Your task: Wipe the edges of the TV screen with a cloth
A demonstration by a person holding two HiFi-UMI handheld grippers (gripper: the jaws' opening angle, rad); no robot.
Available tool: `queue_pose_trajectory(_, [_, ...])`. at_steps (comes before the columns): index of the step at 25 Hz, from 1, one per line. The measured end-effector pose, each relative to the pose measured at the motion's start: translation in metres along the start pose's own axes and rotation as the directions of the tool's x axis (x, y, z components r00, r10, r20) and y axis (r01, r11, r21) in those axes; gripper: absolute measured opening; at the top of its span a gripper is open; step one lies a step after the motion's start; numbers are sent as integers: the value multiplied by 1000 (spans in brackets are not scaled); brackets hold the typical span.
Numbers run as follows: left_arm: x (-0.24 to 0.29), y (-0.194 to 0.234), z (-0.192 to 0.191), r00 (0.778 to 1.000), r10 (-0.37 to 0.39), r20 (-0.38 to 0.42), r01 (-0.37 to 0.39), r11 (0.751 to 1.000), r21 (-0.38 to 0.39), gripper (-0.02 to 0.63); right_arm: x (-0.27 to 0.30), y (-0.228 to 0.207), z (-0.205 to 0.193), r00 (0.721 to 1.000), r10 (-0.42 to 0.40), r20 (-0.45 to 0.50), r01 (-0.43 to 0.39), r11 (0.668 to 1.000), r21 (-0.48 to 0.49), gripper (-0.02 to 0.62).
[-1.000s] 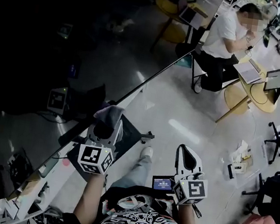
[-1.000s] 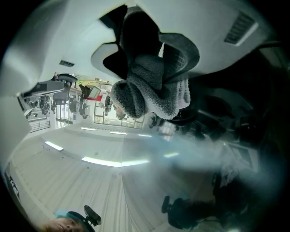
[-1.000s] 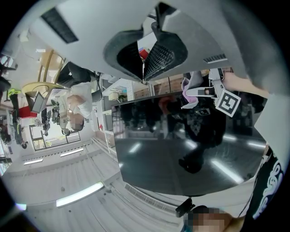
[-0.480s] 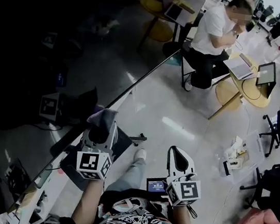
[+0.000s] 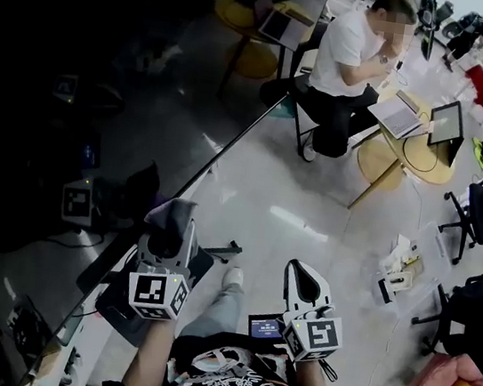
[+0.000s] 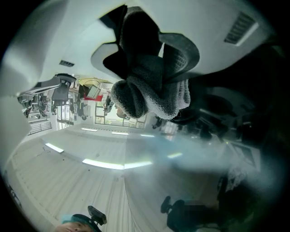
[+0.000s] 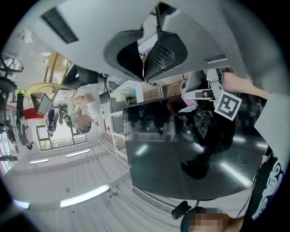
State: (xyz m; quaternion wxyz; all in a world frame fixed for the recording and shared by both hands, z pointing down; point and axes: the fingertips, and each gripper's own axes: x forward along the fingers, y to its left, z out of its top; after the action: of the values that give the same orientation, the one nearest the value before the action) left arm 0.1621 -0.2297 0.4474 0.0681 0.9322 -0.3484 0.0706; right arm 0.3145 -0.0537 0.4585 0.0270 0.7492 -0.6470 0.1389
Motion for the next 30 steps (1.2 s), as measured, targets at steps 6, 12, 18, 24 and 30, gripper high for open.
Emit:
queue_pose_trajectory(6, [27, -5, 2, 1000, -16, -7, 16, 1000, -7, 198, 13, -15, 8, 1000, -22, -2, 22, 1000, -4, 31])
queue_pose_trajectory(12, [51, -12, 7, 999, -48, -14, 48, 999, -9, 198, 18, -31, 13, 999, -52, -1, 52, 999, -8, 31])
queue_pose_trajectory(18, [73, -23, 9, 996, -79, -30, 79, 997, -9, 198, 27, -40, 23, 998, -67, -7, 67, 998, 8, 31])
queue_pose_trajectory(24, [120, -40, 12, 993, -107, -45, 108, 994, 1, 198, 47, -75, 34, 996, -88, -12, 89, 996, 11, 31])
queue_pose_trajectory(30, [125, -39, 11, 991, -128, -44, 128, 992, -11, 198, 50, -71, 34, 995, -99, -15, 99, 995, 13, 31])
